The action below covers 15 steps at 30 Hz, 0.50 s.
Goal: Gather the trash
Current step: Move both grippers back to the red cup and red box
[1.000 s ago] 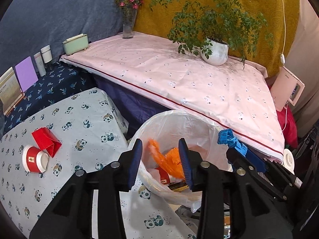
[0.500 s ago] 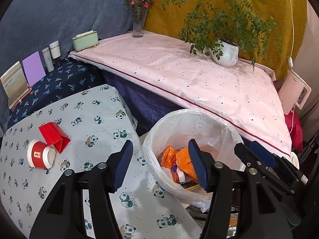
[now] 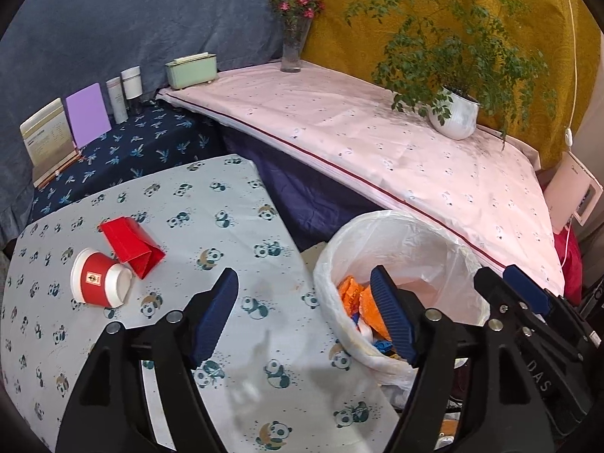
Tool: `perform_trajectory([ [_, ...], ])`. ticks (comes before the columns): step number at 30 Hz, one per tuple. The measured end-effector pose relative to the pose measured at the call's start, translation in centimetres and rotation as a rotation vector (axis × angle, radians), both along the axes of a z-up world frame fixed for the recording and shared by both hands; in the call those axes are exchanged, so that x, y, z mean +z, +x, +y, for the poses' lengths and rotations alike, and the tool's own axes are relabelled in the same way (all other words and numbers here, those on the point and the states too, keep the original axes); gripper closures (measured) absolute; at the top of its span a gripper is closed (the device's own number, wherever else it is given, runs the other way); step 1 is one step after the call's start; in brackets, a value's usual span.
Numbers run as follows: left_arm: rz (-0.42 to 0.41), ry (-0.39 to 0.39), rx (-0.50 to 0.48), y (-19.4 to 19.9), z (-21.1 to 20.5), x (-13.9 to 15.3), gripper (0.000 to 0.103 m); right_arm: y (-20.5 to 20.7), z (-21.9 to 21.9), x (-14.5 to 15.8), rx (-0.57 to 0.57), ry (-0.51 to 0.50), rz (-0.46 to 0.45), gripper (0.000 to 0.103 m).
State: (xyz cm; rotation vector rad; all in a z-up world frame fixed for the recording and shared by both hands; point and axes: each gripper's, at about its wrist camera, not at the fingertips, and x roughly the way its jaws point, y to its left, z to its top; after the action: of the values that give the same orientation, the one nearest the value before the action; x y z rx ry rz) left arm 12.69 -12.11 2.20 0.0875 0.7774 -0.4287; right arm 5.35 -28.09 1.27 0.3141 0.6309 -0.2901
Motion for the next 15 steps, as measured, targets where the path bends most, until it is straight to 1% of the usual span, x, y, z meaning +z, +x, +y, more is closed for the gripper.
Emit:
perform_trajectory([
  [2,0.004,0.001,0.018,0.3,0.9,-0.2,0.032,0.2,0.4,0.0,0.008,-0.003,0.002,0.056],
  [4,0.003,0.000,0.036,0.4,1.7,-0.3,0.027,0.4,0.9,0.1,0.016,-0.004,0.003,0.056],
  [10,0.006,0.001,0.088,1.0,4.5,-0.8,0.026,1.0,2.8,0.2,0.045,-0.013,0.008,0.056],
  [13,0.005,0.003,0.109,1.2,5.5,-0.9,0.023,1.5,4.0,0.2,0.066,-0.021,0.013,0.056],
  [15,0.004,0.002,0.128,1.4,6.5,-1.0,0.022,1.9,4.9,0.2,0.081,-0.025,0.016,0.056],
])
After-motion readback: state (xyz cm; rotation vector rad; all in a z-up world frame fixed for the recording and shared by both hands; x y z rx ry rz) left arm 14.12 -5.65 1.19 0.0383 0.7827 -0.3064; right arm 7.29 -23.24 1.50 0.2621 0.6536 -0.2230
